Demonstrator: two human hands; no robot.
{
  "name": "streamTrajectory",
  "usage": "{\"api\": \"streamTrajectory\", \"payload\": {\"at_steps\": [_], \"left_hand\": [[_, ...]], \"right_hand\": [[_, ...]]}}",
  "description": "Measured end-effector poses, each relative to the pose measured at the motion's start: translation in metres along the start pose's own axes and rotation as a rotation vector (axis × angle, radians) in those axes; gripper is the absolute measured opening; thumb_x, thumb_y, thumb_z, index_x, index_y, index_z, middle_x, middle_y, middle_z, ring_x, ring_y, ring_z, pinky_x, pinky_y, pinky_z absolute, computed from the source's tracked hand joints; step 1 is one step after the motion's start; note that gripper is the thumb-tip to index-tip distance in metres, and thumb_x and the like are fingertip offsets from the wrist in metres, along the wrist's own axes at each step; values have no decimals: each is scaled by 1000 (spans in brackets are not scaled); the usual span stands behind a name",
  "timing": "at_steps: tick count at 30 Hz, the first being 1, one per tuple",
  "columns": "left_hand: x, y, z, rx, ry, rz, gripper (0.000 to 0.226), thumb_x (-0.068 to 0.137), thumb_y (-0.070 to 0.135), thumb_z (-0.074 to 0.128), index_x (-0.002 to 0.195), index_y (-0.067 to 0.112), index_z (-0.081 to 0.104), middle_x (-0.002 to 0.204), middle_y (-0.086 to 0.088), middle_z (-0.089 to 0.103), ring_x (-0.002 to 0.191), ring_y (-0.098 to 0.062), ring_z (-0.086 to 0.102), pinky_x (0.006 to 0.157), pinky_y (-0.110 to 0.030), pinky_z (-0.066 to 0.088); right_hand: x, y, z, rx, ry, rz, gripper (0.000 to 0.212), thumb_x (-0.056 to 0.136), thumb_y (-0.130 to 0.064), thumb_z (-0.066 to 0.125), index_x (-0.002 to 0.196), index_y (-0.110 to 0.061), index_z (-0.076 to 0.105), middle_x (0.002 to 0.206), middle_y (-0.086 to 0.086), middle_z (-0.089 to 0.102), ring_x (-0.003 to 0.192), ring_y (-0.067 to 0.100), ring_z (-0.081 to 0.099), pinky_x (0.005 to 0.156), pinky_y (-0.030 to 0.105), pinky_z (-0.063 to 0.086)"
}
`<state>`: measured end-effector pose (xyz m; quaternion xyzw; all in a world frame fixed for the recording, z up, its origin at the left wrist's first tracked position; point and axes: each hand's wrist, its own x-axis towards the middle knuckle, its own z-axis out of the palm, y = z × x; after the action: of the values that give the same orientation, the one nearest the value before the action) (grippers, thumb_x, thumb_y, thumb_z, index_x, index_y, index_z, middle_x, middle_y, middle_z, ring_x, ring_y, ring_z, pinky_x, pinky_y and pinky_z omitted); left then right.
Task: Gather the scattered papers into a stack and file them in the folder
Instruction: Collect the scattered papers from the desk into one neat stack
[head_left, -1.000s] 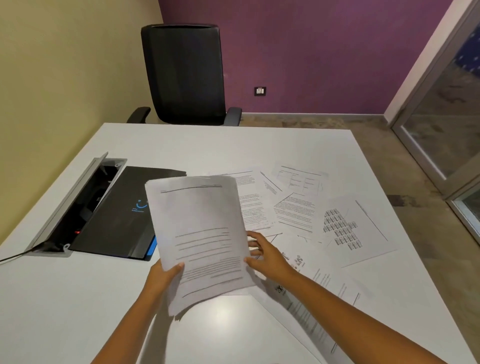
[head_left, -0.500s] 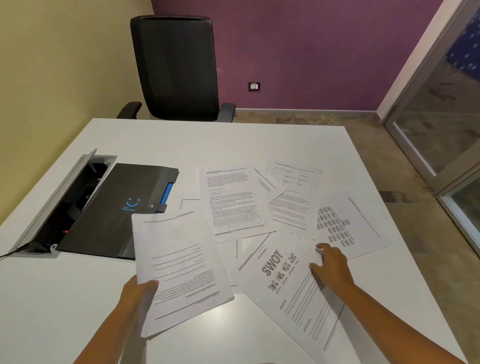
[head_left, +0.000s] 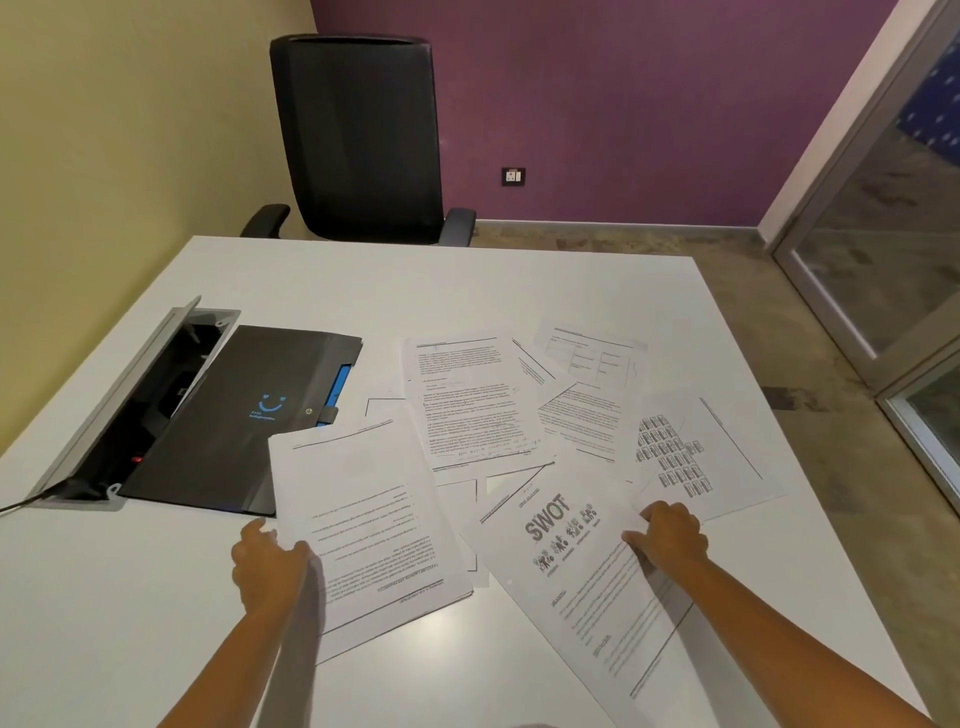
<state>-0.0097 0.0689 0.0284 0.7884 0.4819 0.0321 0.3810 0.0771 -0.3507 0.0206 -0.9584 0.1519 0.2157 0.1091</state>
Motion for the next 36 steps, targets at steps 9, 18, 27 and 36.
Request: {"api": "streamTrajectory", "payload": {"at_steps": [9, 18, 27, 36], "left_hand": [[-5, 29, 7, -181, -65, 146, 54, 83, 3, 63, 132, 3, 39, 132, -23, 49, 117, -42, 51, 96, -51, 44], [-24, 46, 21, -389, -132, 79, 50, 92, 15, 53, 135, 12, 28, 134, -22, 47, 118, -41, 51, 97, -49, 44], [-59, 95, 47, -522, -568, 56, 49, 91, 32, 52, 132, 8, 38, 132, -15, 49, 100, -26, 58, 85, -39, 52], [-59, 66, 52, -360, -742, 103, 37, 90, 23, 56, 123, 5, 55, 120, -17, 63, 91, -24, 64, 79, -32, 53]], "right_hand": [[2, 17, -1, 73, 287, 14, 26, 100, -26, 31, 105, -20, 55, 97, 4, 69, 80, 24, 59, 79, 33, 29], [3, 27, -52, 585, 477, 217, 30, 100, -20, 33, 122, -7, 51, 118, 26, 60, 107, 44, 54, 100, 49, 32], [-6, -54, -54, 1003, 254, 108, 33, 97, -15, 42, 128, -3, 50, 127, 17, 57, 109, 31, 55, 92, 36, 44], [-23, -103, -20, 809, -280, -85, 24, 96, -32, 46, 109, -16, 59, 104, -1, 58, 93, 17, 55, 82, 28, 44]]}}
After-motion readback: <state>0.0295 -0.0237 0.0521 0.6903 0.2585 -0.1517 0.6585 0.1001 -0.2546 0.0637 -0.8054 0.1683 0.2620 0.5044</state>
